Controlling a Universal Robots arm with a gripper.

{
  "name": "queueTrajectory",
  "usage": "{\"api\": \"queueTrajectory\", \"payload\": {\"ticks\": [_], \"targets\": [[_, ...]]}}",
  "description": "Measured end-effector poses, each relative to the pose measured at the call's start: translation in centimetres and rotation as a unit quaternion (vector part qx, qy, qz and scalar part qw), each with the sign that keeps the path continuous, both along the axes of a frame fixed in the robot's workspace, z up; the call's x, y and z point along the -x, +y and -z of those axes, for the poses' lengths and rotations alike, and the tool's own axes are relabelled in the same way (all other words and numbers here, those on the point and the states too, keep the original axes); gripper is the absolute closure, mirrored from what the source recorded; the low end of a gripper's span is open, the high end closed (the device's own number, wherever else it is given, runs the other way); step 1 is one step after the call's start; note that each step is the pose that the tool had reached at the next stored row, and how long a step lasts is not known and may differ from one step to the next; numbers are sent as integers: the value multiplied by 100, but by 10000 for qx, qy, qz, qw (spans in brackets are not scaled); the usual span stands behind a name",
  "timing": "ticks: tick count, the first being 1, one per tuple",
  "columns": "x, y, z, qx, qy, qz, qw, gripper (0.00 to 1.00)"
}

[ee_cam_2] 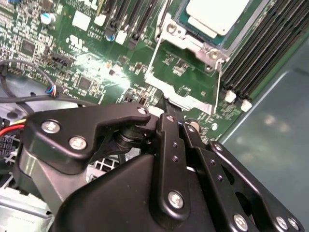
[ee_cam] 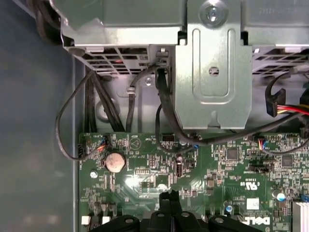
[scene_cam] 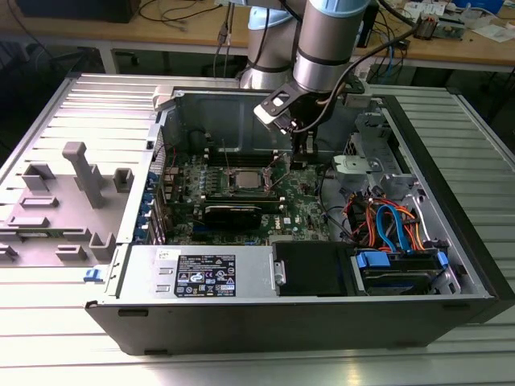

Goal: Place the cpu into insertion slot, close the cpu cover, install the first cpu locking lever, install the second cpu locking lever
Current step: 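Close the cpu cover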

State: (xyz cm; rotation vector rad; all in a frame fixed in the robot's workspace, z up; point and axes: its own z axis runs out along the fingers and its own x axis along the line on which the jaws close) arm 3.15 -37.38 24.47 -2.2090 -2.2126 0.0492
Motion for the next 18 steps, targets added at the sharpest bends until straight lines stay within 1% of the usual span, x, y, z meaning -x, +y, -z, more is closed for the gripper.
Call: {"api": "queueTrajectory", "payload": {"ticks": [5,7,8,18], "targets": [[68,0,-10,-34,19,0,10000,89],[119,0,-10,-47,19,0,10000,89],[167,0,-10,-53,20,0,10000,89],[186,0,-10,-53,20,1,10000,89]]}}
